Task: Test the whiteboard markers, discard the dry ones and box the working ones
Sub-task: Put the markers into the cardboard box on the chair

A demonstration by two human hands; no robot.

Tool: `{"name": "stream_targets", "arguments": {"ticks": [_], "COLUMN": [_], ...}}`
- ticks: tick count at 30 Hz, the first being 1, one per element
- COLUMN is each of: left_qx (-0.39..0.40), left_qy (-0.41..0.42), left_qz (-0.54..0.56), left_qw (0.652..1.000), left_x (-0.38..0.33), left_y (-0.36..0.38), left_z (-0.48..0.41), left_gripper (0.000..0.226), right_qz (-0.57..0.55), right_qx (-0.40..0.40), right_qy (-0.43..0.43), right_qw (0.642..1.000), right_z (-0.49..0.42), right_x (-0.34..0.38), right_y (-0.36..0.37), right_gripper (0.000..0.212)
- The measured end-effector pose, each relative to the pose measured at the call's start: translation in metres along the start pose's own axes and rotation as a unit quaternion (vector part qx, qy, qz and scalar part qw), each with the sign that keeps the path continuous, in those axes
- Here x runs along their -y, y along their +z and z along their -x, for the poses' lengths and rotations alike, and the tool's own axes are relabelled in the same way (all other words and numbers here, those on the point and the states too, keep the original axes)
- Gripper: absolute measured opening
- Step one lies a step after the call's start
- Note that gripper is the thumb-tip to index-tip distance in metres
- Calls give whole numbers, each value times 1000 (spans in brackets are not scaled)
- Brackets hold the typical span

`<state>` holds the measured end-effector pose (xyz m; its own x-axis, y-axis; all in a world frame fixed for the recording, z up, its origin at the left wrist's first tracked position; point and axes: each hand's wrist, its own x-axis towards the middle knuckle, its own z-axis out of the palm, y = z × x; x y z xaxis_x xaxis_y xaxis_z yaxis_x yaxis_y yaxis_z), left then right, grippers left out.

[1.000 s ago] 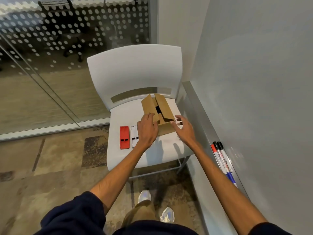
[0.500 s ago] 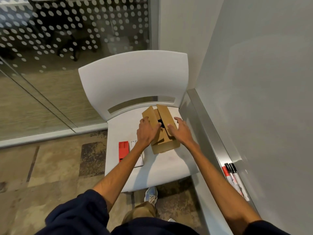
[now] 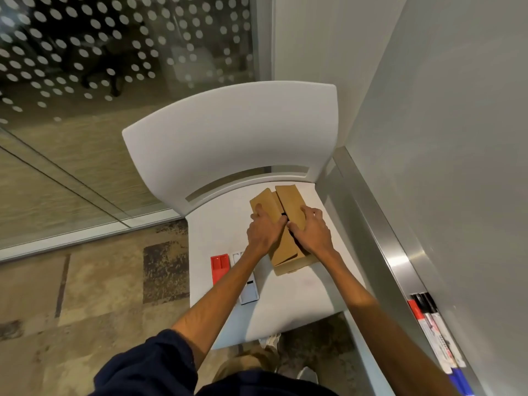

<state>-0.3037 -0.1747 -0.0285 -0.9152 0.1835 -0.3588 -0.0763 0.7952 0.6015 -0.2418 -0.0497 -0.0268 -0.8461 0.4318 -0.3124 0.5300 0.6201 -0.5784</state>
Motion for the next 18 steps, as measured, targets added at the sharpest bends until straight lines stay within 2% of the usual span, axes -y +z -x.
{"name": "stream_targets", "arguments": {"ticks": [5,10,13,16,18], "left_qx": [17,41,15,-11,-18], "left_qy": [21,54,78,94,94], "left_qz": [93,201,218,222,221], "left_qw": [995,977,973,970,971], "left_x": [8,22,31,57,74], "left_y": [-10,-27,-39,-46,-50], "left_z": [-5,2,8,4,2], "left_gripper": [80,47,32,24,26], "right_qz": [4,-47,-127,-172,-191], "right_qx": [-20,-27,-23,-27,-36], "right_qy": [2,14,27,12,6], "right_qw": [1000,998,991,985,981], "right_z": [1,-1,-4,-7,-10], "right_x": [2,0,-5,-17,-24], "right_y": [-1,-15,-24,-34,-40], "right_gripper": [70,71,61,39,32]}}
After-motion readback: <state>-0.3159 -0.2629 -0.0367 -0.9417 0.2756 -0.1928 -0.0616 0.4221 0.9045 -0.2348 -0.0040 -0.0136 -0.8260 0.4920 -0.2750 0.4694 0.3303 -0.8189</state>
